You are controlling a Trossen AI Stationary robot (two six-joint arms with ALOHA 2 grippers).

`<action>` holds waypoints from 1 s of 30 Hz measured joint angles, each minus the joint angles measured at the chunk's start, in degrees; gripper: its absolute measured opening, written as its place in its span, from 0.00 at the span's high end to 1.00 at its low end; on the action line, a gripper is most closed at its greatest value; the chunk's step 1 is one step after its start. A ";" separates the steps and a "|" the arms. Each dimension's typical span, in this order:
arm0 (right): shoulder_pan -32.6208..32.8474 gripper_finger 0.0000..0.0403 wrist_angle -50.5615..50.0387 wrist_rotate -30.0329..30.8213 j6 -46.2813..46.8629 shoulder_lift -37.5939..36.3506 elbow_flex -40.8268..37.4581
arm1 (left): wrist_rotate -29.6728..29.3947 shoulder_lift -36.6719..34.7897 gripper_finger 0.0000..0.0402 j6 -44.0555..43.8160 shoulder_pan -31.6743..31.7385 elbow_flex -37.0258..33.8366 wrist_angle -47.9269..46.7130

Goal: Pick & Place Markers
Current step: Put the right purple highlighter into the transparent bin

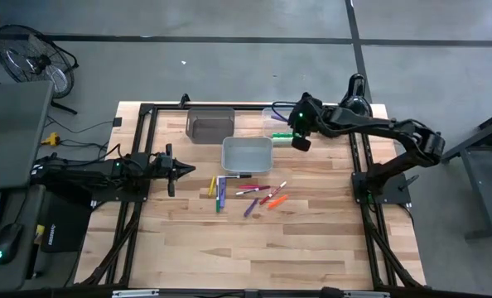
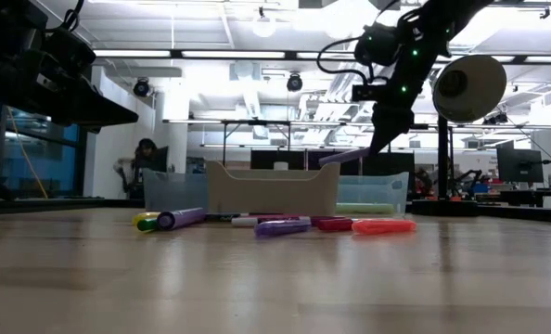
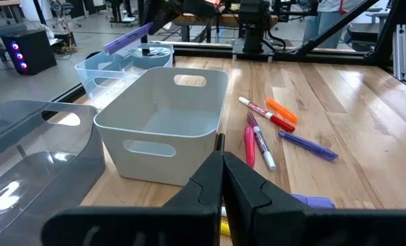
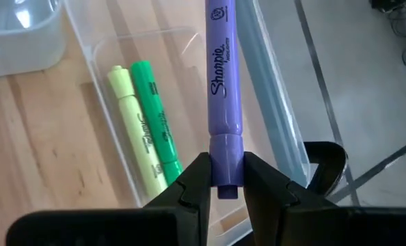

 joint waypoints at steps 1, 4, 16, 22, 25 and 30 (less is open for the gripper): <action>-0.64 0.85 0.30 -0.61 -0.66 0.00 0.00 | 0.00 0.02 1.00 0.00 -0.01 -0.01 0.02; -2.61 0.85 0.61 -4.05 -2.90 0.00 0.00 | 0.00 0.02 1.00 0.02 0.01 0.00 0.00; -7.81 0.85 5.85 -16.72 -8.80 3.23 -0.02 | 0.02 0.02 1.00 0.01 0.00 -0.01 0.02; -8.73 0.85 7.46 -15.58 -12.04 6.65 -0.02 | 0.00 0.02 1.00 0.01 -0.02 0.00 0.02; -9.63 0.85 7.57 -15.67 -13.11 7.73 -0.02 | 0.00 0.01 1.00 0.00 -0.01 0.00 0.02; -11.82 0.85 7.60 -18.66 -13.12 8.72 -0.02 | 0.00 0.01 1.00 0.02 0.01 -0.01 0.02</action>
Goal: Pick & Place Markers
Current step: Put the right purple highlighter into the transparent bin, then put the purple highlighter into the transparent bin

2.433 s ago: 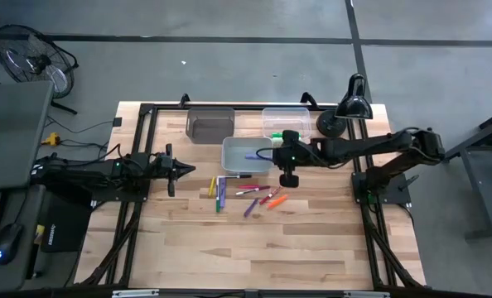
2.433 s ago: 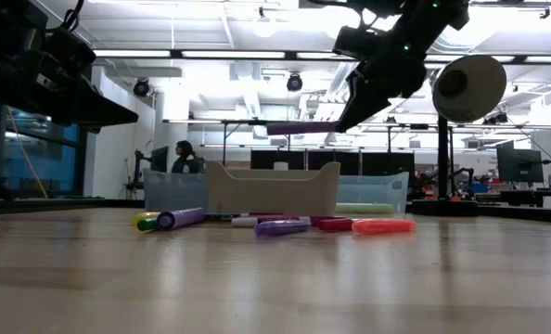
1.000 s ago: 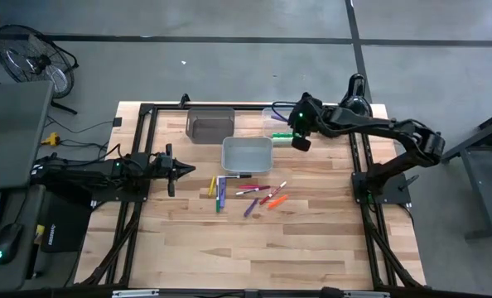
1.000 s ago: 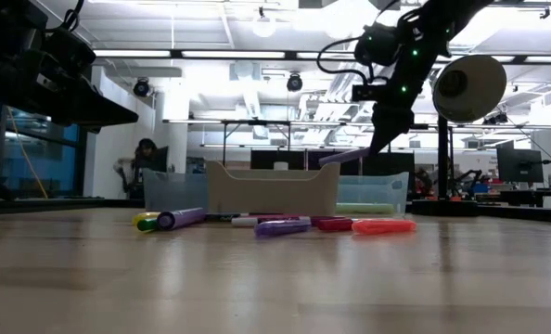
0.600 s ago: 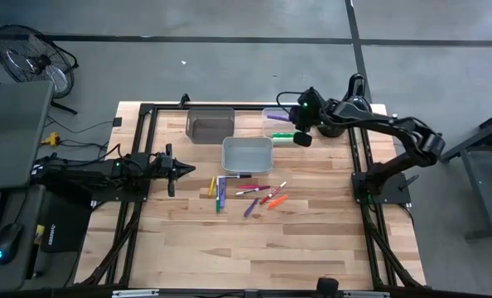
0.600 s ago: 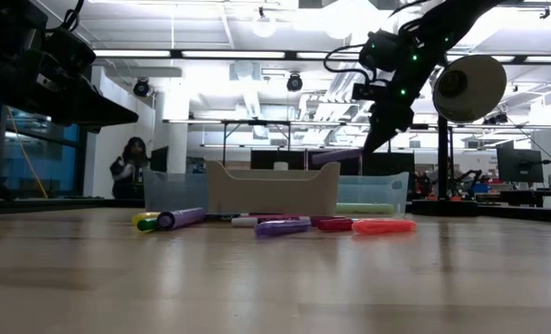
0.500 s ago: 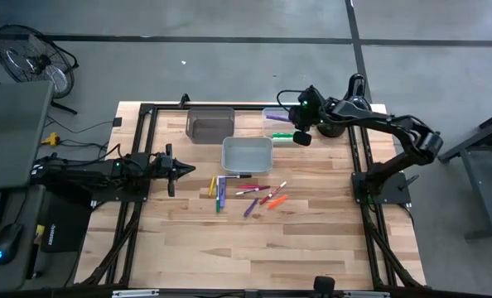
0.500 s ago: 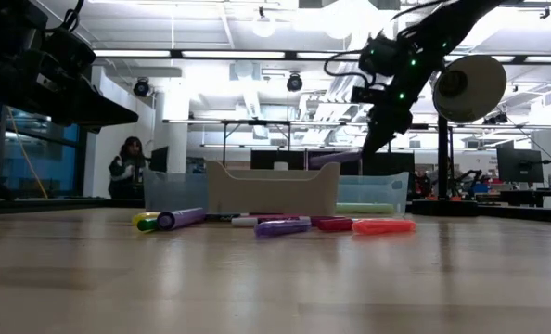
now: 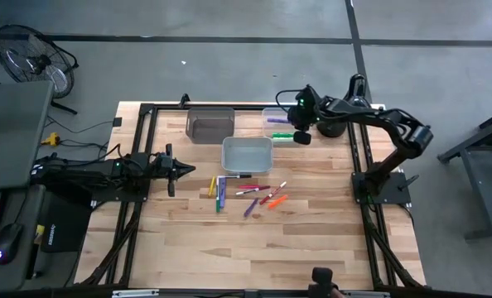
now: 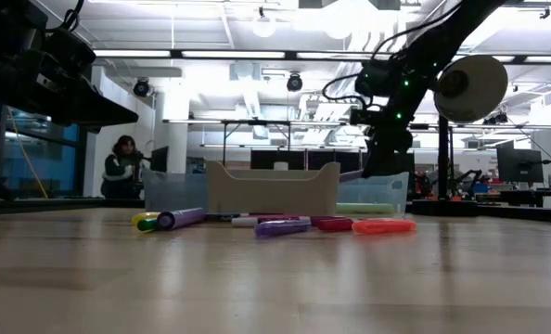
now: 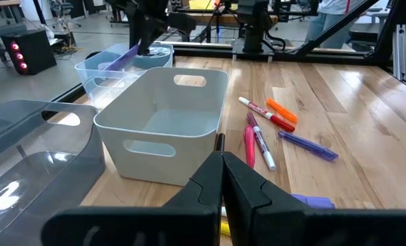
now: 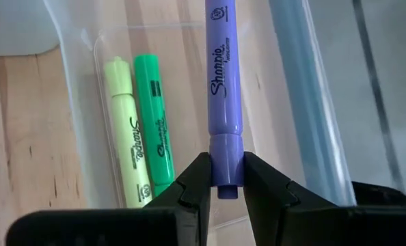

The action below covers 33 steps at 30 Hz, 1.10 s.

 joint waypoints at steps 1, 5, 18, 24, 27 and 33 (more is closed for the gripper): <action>-0.35 0.85 0.00 -0.62 -0.09 0.26 0.00 | 0.00 -0.01 1.00 -0.01 0.00 0.00 0.00; -1.14 0.85 -0.02 -2.50 -0.85 1.38 0.00 | -0.01 -0.01 1.00 -0.01 -0.01 0.01 -0.01; -0.26 0.85 0.32 -2.40 -1.30 3.15 -0.02 | -0.02 0.00 1.00 -0.01 -0.01 0.00 0.00; 0.91 0.84 -0.02 -1.34 -2.59 3.15 -0.02 | -0.04 -0.01 1.00 -0.01 -0.01 0.01 0.00; 1.39 0.80 -0.04 0.80 -2.68 3.13 -0.02 | -0.04 0.00 1.00 -0.02 -0.01 0.00 0.00; 1.35 0.69 -0.16 1.83 -2.35 3.13 -0.02 | -0.04 0.00 1.00 -0.01 0.00 0.00 0.00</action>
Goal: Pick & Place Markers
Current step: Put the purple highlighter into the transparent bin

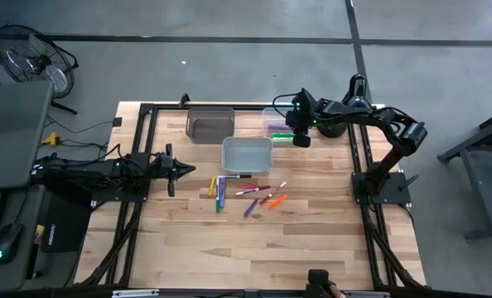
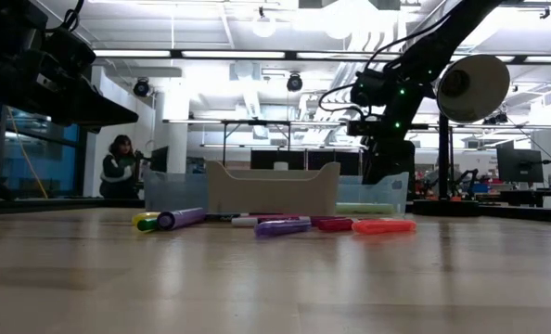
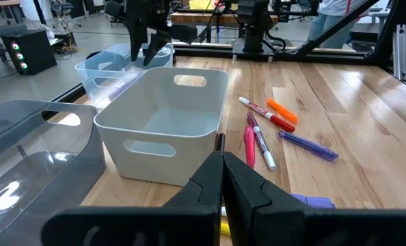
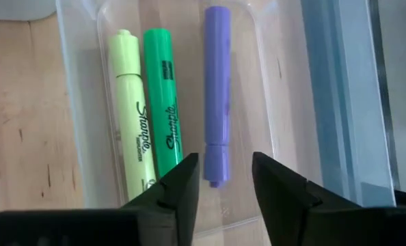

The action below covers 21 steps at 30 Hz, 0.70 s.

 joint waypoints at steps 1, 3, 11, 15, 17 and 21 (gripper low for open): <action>0.00 0.68 -0.05 0.22 0.01 0.00 0.00 | 0.00 -0.01 1.00 0.00 -0.02 0.00 0.00; 0.00 0.66 -0.08 0.65 0.00 0.00 0.00 | 0.00 0.01 1.00 -0.01 -0.02 0.01 0.00; 1.66 0.65 -0.58 3.89 0.09 -0.33 0.59 | -0.01 -0.01 1.00 0.00 -0.01 0.01 0.00; 3.49 0.65 -2.68 5.22 0.07 -0.42 3.08 | -0.02 -0.01 1.00 -0.01 -0.01 -0.01 0.00; 4.55 0.65 -4.31 6.47 0.07 -0.42 4.51 | -0.02 0.01 1.00 0.00 -0.01 0.00 0.00; 6.38 0.65 -9.19 7.23 1.22 -0.42 8.48 | -0.02 -0.01 1.00 0.01 0.00 0.01 0.00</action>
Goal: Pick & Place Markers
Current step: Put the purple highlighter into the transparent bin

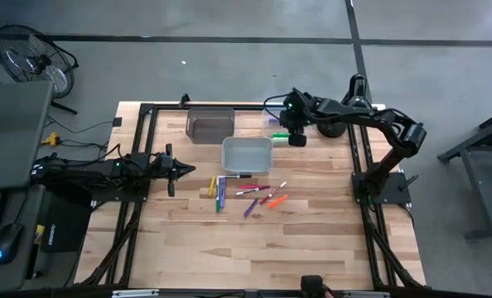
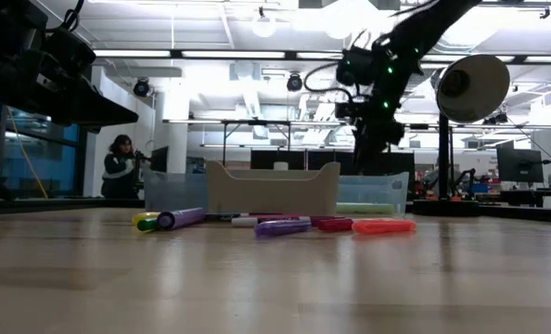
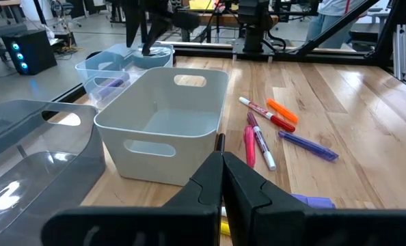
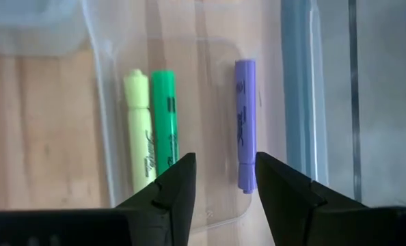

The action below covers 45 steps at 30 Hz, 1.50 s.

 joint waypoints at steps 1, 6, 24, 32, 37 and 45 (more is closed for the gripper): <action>0.46 0.65 -1.13 -0.02 0.55 0.00 1.00 | 0.00 0.00 1.00 0.00 -0.02 0.00 0.00; 2.99 0.65 -8.82 -0.26 4.04 -0.07 6.05 | 0.00 0.00 1.00 0.00 -0.01 0.00 -0.01; 13.87 0.65 -22.99 -3.23 13.16 -0.12 10.19 | -0.02 0.01 1.00 -0.01 0.00 -0.01 0.00; 20.21 0.65 -24.94 -4.12 18.70 -3.90 10.19 | -0.02 0.02 1.00 -0.02 0.00 0.00 0.07; 24.80 0.65 -23.55 -4.16 22.40 -8.09 8.75 | -0.17 0.02 1.00 -0.02 -0.02 0.00 0.16; 29.41 0.65 -10.92 -0.16 27.32 -18.56 -4.00 | -1.71 0.02 1.00 -0.03 -0.01 0.00 0.36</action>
